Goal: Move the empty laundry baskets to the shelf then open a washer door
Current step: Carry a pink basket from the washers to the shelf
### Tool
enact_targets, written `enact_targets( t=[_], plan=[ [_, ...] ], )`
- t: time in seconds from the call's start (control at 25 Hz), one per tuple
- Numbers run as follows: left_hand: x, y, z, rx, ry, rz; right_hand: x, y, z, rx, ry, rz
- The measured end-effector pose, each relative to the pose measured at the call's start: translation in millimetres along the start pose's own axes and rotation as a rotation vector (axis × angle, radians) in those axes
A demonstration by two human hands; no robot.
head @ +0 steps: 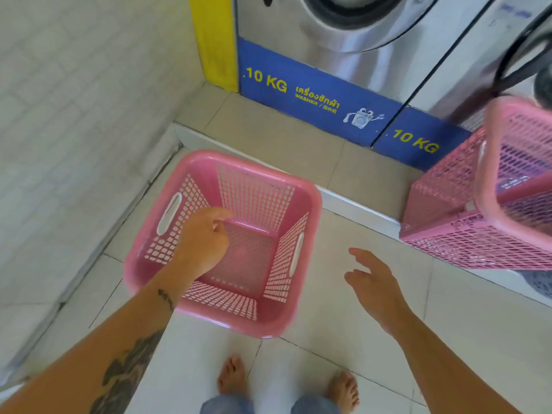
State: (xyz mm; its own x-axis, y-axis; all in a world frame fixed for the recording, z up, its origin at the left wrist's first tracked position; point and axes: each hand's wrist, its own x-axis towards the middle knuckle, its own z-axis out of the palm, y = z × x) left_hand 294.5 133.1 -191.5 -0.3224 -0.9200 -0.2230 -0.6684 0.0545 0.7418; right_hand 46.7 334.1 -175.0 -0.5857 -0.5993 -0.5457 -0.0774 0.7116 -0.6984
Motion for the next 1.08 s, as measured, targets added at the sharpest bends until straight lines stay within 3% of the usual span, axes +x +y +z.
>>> enact_targets(
  t=[0.32,0.68,0.84,0.96,1.08],
  plan=[
    [-21.5,203.5,136.2,-0.113,-0.083,0.194,6.4,27.0,-199.2,0.246,0.21,-0.077],
    [24.2,388.9,360.2,-0.173,-0.164,0.274,104.6,92.3,-430.7,-0.109,0.471,-0.281],
    [67.9,427.7,419.1,0.095,-0.141,0.471,164.0,125.9,-510.0,-0.377,0.576,-0.174],
    [93.0,430.3,440.9,0.234,-0.127,0.483,192.7,152.3,-525.5,-0.492,0.554,-0.017],
    [99.2,425.9,450.9,0.298,-0.095,0.498,213.0,163.6,-527.5,-0.566,0.637,0.084]
  ],
)
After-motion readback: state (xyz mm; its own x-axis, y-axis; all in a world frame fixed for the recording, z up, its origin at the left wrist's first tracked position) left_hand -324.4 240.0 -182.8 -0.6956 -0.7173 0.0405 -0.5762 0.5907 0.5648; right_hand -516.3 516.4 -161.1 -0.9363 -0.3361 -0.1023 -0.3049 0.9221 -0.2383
